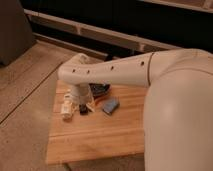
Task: Place the white sponge in the ceramic cup
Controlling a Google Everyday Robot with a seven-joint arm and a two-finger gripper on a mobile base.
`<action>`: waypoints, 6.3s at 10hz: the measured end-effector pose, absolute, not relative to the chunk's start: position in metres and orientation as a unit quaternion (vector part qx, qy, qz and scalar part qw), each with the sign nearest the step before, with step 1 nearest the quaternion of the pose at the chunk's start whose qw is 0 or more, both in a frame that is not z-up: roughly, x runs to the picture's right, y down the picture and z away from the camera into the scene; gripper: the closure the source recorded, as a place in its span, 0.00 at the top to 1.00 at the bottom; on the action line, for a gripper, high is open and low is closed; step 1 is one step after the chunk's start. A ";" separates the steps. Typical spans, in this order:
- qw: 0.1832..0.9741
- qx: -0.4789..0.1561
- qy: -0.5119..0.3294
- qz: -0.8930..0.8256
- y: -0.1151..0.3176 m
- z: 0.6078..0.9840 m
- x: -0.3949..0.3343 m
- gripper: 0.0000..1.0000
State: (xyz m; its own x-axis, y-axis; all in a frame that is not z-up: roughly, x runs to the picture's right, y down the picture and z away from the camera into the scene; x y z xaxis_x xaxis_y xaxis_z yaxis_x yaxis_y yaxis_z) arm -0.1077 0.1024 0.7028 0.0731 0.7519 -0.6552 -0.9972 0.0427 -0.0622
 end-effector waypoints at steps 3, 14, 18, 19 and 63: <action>0.683 -0.263 0.233 0.640 0.102 0.703 -0.108 0.65; 0.683 -0.263 0.233 0.640 0.102 0.703 -0.108 0.65; 0.684 -0.263 0.233 0.640 0.102 0.703 -0.108 0.65; 0.686 -0.260 0.230 0.639 0.101 0.703 -0.107 0.65; 0.499 -0.221 0.094 0.832 0.062 0.864 0.045 0.65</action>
